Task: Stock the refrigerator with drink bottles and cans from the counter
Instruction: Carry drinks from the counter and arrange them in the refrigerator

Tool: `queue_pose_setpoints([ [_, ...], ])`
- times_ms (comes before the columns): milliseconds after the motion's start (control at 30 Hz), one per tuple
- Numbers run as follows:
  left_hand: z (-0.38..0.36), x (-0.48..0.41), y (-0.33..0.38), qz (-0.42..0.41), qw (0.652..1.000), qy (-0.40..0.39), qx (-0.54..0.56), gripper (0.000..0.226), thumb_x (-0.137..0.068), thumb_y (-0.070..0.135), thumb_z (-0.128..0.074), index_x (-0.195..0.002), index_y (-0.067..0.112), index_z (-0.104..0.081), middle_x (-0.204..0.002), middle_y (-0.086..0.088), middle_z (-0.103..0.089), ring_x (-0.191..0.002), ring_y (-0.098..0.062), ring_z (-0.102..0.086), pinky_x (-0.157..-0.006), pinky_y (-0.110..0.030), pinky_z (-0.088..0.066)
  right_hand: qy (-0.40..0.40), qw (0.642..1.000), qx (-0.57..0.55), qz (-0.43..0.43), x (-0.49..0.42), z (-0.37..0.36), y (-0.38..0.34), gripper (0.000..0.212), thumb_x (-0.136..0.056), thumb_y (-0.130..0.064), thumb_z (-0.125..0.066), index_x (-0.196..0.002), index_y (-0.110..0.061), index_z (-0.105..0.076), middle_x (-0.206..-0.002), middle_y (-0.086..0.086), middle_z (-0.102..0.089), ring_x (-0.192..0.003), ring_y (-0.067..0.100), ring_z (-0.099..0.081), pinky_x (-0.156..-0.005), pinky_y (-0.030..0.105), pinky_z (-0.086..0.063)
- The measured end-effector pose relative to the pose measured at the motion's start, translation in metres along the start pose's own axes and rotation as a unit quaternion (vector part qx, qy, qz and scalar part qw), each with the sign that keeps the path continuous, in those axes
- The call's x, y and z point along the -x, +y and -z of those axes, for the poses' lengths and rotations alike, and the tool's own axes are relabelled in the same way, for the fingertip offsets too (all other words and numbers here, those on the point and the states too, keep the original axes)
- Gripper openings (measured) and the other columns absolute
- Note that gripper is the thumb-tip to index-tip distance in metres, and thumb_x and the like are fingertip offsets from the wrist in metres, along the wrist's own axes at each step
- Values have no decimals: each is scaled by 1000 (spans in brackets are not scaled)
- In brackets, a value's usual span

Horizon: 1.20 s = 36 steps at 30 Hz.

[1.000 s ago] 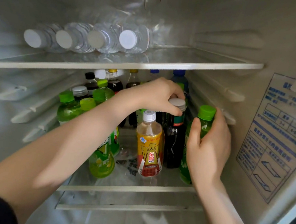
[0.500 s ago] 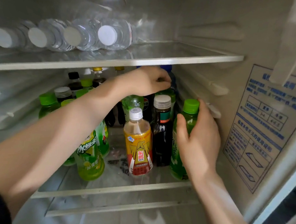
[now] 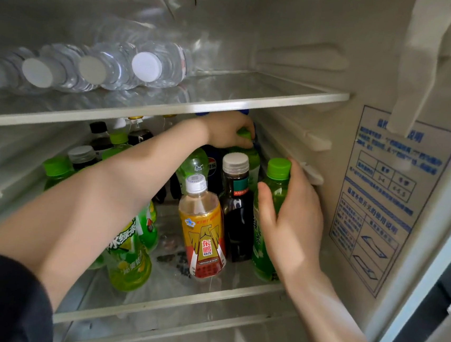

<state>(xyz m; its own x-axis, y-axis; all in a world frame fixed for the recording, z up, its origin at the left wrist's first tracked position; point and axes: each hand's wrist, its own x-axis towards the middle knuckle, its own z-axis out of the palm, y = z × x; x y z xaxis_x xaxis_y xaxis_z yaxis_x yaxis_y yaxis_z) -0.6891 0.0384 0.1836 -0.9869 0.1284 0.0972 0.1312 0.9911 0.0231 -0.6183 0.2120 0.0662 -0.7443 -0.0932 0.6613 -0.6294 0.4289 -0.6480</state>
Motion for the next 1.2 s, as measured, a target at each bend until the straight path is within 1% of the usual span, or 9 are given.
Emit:
queue_pose_setpoints([
  [133, -1, 4, 10, -34, 999, 2, 1, 34, -92, 31, -58, -123, 18, -58, -125, -3, -58, -109, -20, -54, -90, -29, -44, -2, 1000, -7, -1, -1, -1, 1, 50, -91, -35, -49, -135, -12, -45, -123, 4, -58, -114, 20, -52, -93, 33, -43],
  [300, 0, 7, 14, -35, 999, 17, 24, 35, -93, 34, -56, -125, 21, -55, -119, -1, -59, -95, -11, -51, -76, -23, -38, 4, 1000, -15, 2, 0, -2, 2, 47, -90, -35, -48, -131, -13, -47, -119, 3, -59, -110, 20, -54, -90, 35, -45],
  [500, -8, 12, 13, -22, 997, 47, 65, 33, -95, 31, -54, -127, 21, -55, -121, -1, -61, -101, -11, -53, -75, -20, -37, 16, 1000, -6, 4, 0, -5, 4, 43, -92, -32, -50, -131, -13, -48, -117, 2, -60, -108, 20, -53, -86, 27, -39],
  [667, -10, 13, 18, -25, 990, 75, 116, 35, -93, 31, -58, -125, 16, -58, -119, -1, -62, -99, -7, -53, -70, -12, -35, 13, 1000, -5, 8, -1, -5, 5, 51, -88, -38, -44, -132, -11, -47, -119, 4, -60, -109, 21, -53, -86, 28, -39],
  [800, -9, 12, 28, -43, 989, 59, 127, 35, -93, 29, -58, -125, 15, -57, -107, 2, -58, -93, -6, -51, -61, -4, -35, 16, 1000, -10, 13, -1, -6, 5, 50, -88, -37, -44, -131, -11, -48, -117, 5, -60, -108, 23, -54, -86, 34, -44],
  [900, -6, 14, 28, -37, 991, 49, 121, 38, -94, 31, -57, -129, 16, -54, -105, 5, -55, -93, -5, -51, -62, 2, -35, 19, 1000, -12, 13, -1, -7, 6, 49, -88, -36, -45, -131, -12, -48, -117, 4, -60, -107, 21, -54, -85, 32, -43],
  [1033, -1, 25, 20, -13, 989, 43, 140, 39, -96, 32, -52, -133, 17, -52, -119, 5, -60, -105, -8, -55, -86, -14, -42, 18, 1000, -13, 13, -1, -6, 7, 48, -88, -38, -45, -130, -15, -47, -117, 1, -60, -107, 19, -53, -84, 29, -41],
  [1100, 4, 34, 10, 3, 994, 63, 92, 36, -97, 32, -50, -130, 17, -55, -115, 7, -58, -100, -11, -54, -79, -15, -39, 18, 1000, -16, 14, -2, -6, 8, 48, -89, -38, -45, -131, -16, -47, -118, 0, -60, -108, 17, -53, -85, 26, -40],
  [1200, 10, 45, -12, 91, 994, 53, -14, 41, -95, 38, -49, -127, 13, -56, -122, -7, -61, -103, -22, -57, -87, -32, -45, 18, 1000, -22, 12, -2, -7, 8, 47, -89, -38, -45, -131, -18, -47, -118, -3, -60, -108, 15, -54, -86, 25, -40],
])
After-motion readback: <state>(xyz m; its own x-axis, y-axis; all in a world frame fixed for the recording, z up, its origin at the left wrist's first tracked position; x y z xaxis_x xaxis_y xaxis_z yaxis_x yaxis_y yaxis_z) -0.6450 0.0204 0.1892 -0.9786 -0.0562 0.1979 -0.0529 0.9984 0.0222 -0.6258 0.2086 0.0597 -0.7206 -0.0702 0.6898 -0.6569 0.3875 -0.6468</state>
